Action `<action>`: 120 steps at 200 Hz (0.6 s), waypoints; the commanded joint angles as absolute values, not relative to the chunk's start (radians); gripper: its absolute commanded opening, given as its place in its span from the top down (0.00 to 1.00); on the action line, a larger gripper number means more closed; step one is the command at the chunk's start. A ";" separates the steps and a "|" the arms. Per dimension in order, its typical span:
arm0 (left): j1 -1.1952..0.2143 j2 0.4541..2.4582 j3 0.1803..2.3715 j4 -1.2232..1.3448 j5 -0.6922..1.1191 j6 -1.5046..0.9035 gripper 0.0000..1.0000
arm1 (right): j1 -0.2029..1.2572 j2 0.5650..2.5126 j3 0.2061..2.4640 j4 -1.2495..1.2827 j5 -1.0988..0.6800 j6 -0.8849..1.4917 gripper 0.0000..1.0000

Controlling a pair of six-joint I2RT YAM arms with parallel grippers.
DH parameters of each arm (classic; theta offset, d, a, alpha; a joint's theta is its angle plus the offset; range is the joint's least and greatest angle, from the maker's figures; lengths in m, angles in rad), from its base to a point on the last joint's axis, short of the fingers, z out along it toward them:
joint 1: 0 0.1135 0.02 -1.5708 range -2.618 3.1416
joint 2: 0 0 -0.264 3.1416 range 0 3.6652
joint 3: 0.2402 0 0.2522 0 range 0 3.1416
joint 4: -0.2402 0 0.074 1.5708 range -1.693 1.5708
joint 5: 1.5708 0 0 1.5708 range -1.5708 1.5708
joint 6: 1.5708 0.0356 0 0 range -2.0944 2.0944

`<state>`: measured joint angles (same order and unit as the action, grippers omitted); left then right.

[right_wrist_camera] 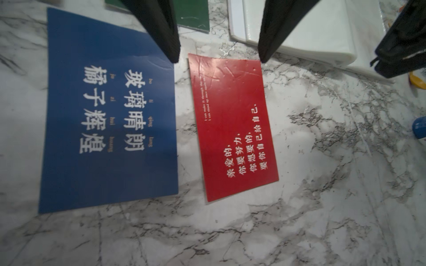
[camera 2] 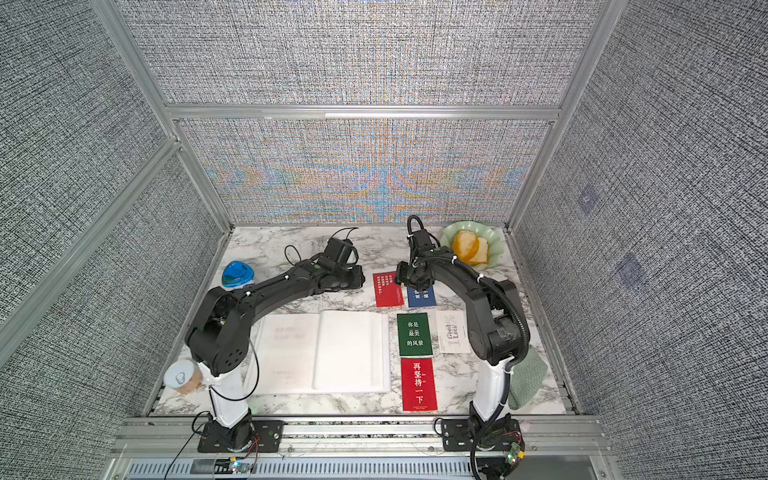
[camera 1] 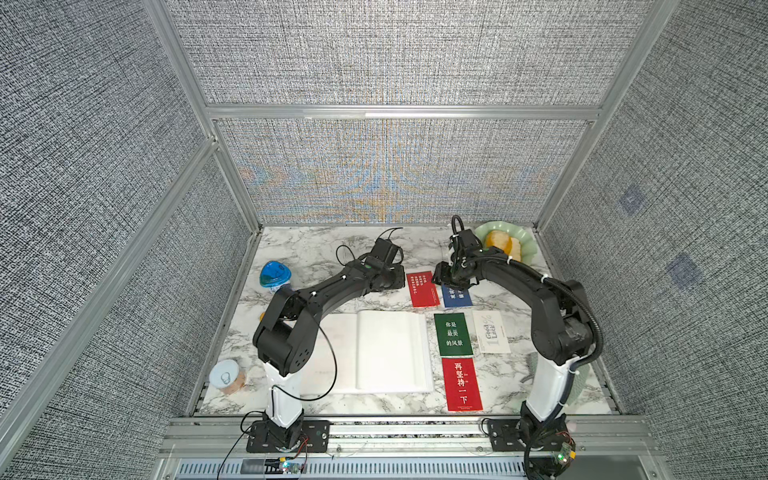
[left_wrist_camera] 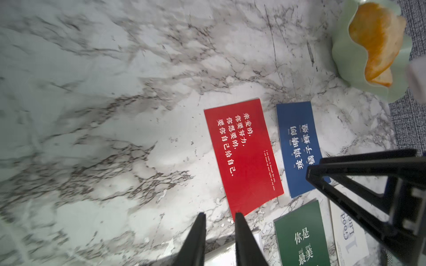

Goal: Place the photos into the photo albums
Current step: Pick up the photo at the center of the board.

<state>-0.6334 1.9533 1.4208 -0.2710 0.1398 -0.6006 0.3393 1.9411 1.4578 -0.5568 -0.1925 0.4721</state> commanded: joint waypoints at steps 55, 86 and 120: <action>-0.649 2.127 1.520 -0.207 0.244 -0.634 0.82 | 0.336 2.013 1.493 -0.578 -0.193 0.437 0.47; -0.653 2.162 1.542 -0.226 0.232 -0.640 0.82 | 0.342 2.033 1.497 -0.574 -0.208 0.432 0.48; -0.655 2.178 1.549 -0.244 0.208 -0.639 0.82 | 0.352 2.052 1.494 -0.569 -0.209 0.421 0.48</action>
<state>-0.6537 2.1677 1.5425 -0.2279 0.2325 -0.6395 0.3466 2.0407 1.4906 -0.5636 -0.2012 0.4351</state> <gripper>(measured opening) 0.175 0.519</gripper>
